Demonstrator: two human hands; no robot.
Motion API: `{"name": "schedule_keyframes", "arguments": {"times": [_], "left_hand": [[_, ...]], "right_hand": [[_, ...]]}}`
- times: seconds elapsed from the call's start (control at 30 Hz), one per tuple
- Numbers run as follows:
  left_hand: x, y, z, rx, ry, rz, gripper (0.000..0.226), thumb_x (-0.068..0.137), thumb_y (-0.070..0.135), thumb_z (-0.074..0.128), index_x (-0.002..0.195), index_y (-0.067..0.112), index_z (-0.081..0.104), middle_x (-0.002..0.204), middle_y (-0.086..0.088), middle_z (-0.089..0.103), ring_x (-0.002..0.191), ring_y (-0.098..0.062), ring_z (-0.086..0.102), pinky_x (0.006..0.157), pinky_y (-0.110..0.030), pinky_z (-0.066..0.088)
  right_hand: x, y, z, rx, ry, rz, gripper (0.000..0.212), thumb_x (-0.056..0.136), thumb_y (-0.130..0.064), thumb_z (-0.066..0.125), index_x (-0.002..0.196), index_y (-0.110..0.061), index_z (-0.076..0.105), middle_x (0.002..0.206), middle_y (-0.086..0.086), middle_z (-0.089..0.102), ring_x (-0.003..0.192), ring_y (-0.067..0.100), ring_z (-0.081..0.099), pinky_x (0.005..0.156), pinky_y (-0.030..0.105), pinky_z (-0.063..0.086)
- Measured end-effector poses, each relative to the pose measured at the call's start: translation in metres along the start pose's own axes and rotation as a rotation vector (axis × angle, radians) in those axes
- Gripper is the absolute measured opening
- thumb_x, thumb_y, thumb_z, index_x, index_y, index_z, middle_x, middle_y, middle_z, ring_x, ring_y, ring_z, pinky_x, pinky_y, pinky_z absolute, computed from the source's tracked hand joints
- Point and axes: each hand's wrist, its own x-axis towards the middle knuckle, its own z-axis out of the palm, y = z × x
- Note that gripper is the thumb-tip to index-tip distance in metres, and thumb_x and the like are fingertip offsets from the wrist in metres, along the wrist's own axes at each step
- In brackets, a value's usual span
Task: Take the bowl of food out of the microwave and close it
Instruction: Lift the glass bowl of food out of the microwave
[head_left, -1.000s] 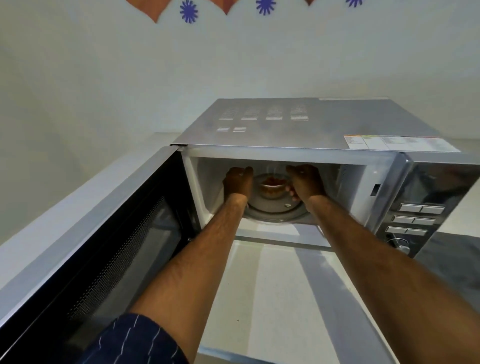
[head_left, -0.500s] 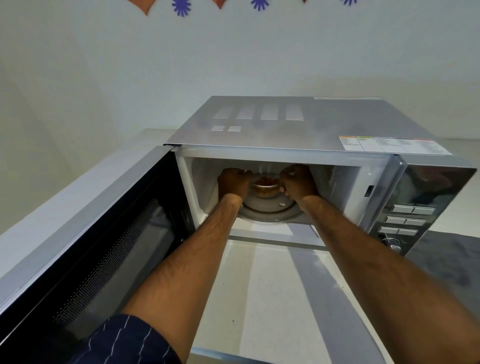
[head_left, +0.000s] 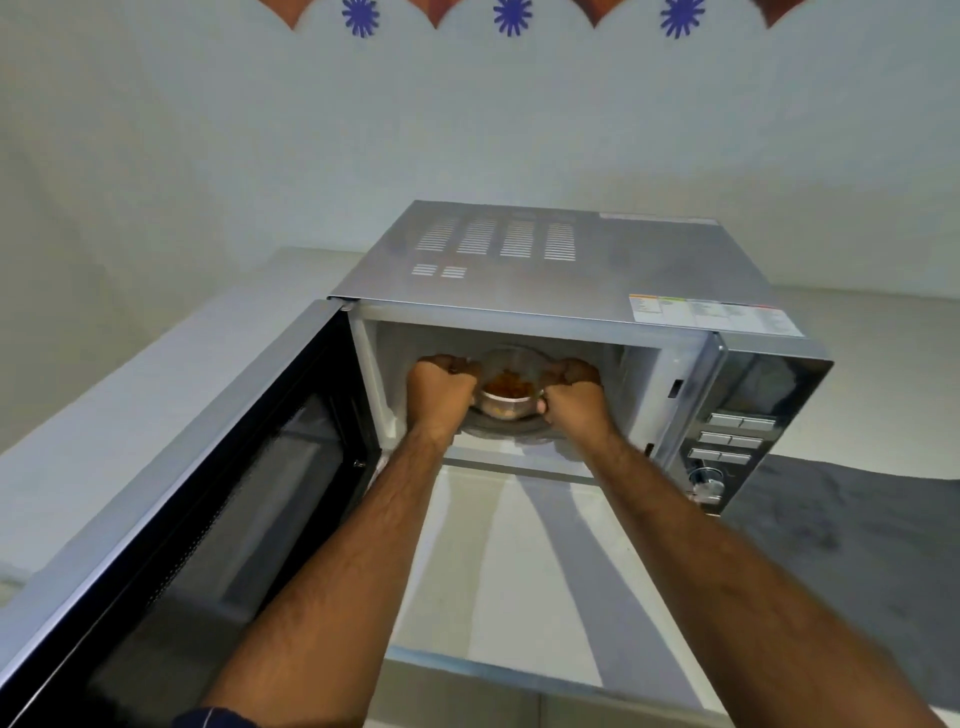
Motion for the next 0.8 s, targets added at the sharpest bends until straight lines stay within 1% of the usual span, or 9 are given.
{"name": "schedule_keyframes", "arguments": {"times": [0.1,0.17,0.23,0.3,0.37,0.43,0.53,0.67,0.8], "left_hand": [[-0.029,-0.006,-0.007,0.010,0.004,0.019,0.015,0.088,0.022,0.075,0.076,0.014,0.076,0.070,-0.005,0.077,0.066,-0.017,0.073,0.056,-0.033,0.062],[-0.051,-0.010,-0.010,0.000,0.025,0.035,0.020,0.084,0.024,0.072,0.072,0.009,0.076,0.068,-0.014,0.074,0.058,-0.019,0.067,0.056,-0.033,0.058],[-0.074,-0.012,-0.013,-0.009,0.038,0.041,0.022,0.081,0.025,0.070,0.071,0.006,0.075,0.068,-0.017,0.073,0.058,-0.023,0.070,0.055,-0.031,0.058],[-0.094,-0.013,-0.015,-0.020,0.028,0.033,0.017,0.082,0.022,0.071,0.072,0.009,0.078,0.061,-0.005,0.073,0.058,-0.019,0.073,0.053,-0.028,0.059],[-0.116,-0.013,-0.016,-0.029,0.010,0.030,0.013,0.083,0.020,0.072,0.074,0.014,0.078,0.053,0.010,0.070,0.047,-0.003,0.065,0.046,-0.016,0.049],[-0.140,-0.011,-0.013,-0.043,-0.010,0.033,0.013,0.086,0.018,0.072,0.074,0.015,0.076,0.051,0.014,0.068,0.043,0.001,0.062,0.042,-0.009,0.042],[-0.170,-0.010,-0.006,-0.021,-0.041,0.036,0.013,0.089,0.020,0.072,0.077,0.018,0.076,0.054,0.013,0.069,0.045,0.001,0.063,0.044,-0.015,0.046],[-0.203,-0.007,0.013,0.007,-0.113,0.054,0.006,0.089,0.026,0.071,0.085,0.028,0.075,0.060,0.011,0.074,0.049,0.000,0.066,0.055,-0.025,0.054],[-0.227,0.003,0.043,0.048,-0.222,0.111,0.008,0.091,0.029,0.069,0.085,0.035,0.070,0.060,0.008,0.075,0.047,0.000,0.066,0.055,-0.026,0.056]], "right_hand": [[-0.030,0.005,-0.010,0.070,-0.045,0.019,0.018,0.101,-0.015,0.059,0.086,-0.010,0.068,0.067,0.009,0.062,0.057,0.017,0.059,0.053,0.029,0.049],[-0.052,0.004,-0.017,0.121,-0.050,-0.005,0.011,0.102,-0.014,0.057,0.097,-0.011,0.066,0.059,0.006,0.060,0.042,0.008,0.055,0.041,0.022,0.043],[-0.075,0.007,-0.025,0.208,-0.073,0.003,0.008,0.103,-0.013,0.055,0.103,-0.012,0.063,0.051,0.002,0.057,0.035,0.005,0.048,0.036,0.018,0.037],[-0.096,0.014,-0.034,0.221,-0.105,0.012,0.009,0.103,-0.017,0.055,0.107,-0.015,0.063,0.048,0.000,0.056,0.037,0.007,0.047,0.037,0.020,0.036],[-0.112,0.023,-0.045,0.206,-0.117,0.021,0.011,0.100,-0.017,0.056,0.108,-0.018,0.064,0.050,0.002,0.058,0.041,0.011,0.048,0.040,0.024,0.037],[-0.126,0.033,-0.059,0.211,-0.106,0.039,0.013,0.098,-0.016,0.057,0.108,-0.020,0.065,0.052,0.004,0.059,0.042,0.013,0.048,0.041,0.025,0.036],[-0.144,0.049,-0.081,0.229,-0.115,0.054,0.012,0.099,-0.017,0.058,0.109,-0.020,0.064,0.051,0.004,0.060,0.039,0.012,0.048,0.039,0.024,0.036],[-0.167,0.069,-0.118,0.201,-0.077,0.041,0.010,0.102,-0.019,0.061,0.111,-0.023,0.065,0.051,0.001,0.062,0.040,0.008,0.051,0.037,0.023,0.040],[-0.187,0.088,-0.159,0.218,-0.006,0.034,0.013,0.103,-0.019,0.060,0.114,-0.023,0.066,0.052,0.001,0.060,0.042,0.010,0.049,0.039,0.025,0.039]]}}
